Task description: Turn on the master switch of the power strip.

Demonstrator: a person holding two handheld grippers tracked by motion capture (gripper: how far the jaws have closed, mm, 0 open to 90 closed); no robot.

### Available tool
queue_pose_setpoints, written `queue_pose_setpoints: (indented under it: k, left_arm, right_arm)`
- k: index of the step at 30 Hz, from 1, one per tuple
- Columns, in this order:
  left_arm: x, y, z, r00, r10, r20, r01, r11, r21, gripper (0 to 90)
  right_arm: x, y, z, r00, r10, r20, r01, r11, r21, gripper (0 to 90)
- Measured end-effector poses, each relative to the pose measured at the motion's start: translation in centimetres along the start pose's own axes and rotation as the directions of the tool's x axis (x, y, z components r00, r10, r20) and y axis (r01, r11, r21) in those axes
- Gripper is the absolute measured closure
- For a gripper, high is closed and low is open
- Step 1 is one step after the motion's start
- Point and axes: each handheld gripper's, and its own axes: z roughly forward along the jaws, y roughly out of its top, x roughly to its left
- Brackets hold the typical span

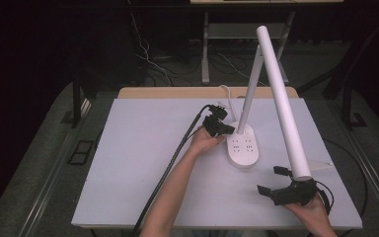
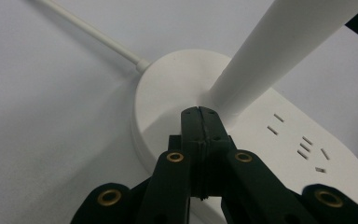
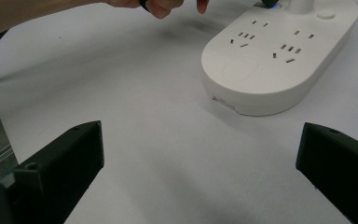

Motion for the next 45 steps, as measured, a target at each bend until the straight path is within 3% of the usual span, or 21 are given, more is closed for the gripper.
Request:
queue_pose_setpoints:
  k: [6,8,18,26,32,41,45]
  left_arm:
    - [-0.2,0.4,0.1,0.9998,0.004,-0.018,-0.003,0.9993,0.037,90.0]
    - [-0.1,0.2,0.1,0.9998,-0.016,-0.009,0.016,0.9997,0.016,90.0]
    - [-0.1,-0.3,-0.7,0.9997,-0.013,-0.021,0.012,0.9992,-0.037,89.8]
    - [-0.1,-0.3,-2.6,0.9999,0.015,0.003,-0.015,0.996,-0.088,89.5]
    - [-0.2,-0.3,-4.5,0.9967,0.08,-0.007,-0.081,0.9909,-0.108,87.6]
    - [0.1,-0.6,-7.5,0.9974,0.07,-0.014,-0.071,0.9845,-0.16,86.1]
    - [0.3,-0.9,-8.7,0.9996,0.028,0.009,-0.026,0.979,-0.202,76.6]
  right_arm:
    - [0.1,0.0,0.0,1.0,0.002,-0.001,-0.002,1.0,0.001,0.3]
    - [0.0,0.0,0.0,1.0,0.0,0.0,0.0,1.0,0.0,0.3]
    - [-0.1,-0.1,0.1,1.0,0.002,-0.004,-0.002,1.0,0.006,0.3]
    - [-0.2,-0.1,0.1,1.0,0.003,0.0,-0.003,1.0,0.003,0.3]
    - [-0.3,-0.1,0.0,1.0,0.007,0.001,-0.007,1.0,0.002,0.3]
    - [-0.3,-0.1,0.0,1.0,0.004,0.002,-0.004,1.0,-0.001,0.3]
    - [-0.3,-0.1,0.0,1.0,0.002,0.001,-0.002,1.0,0.0,0.3]
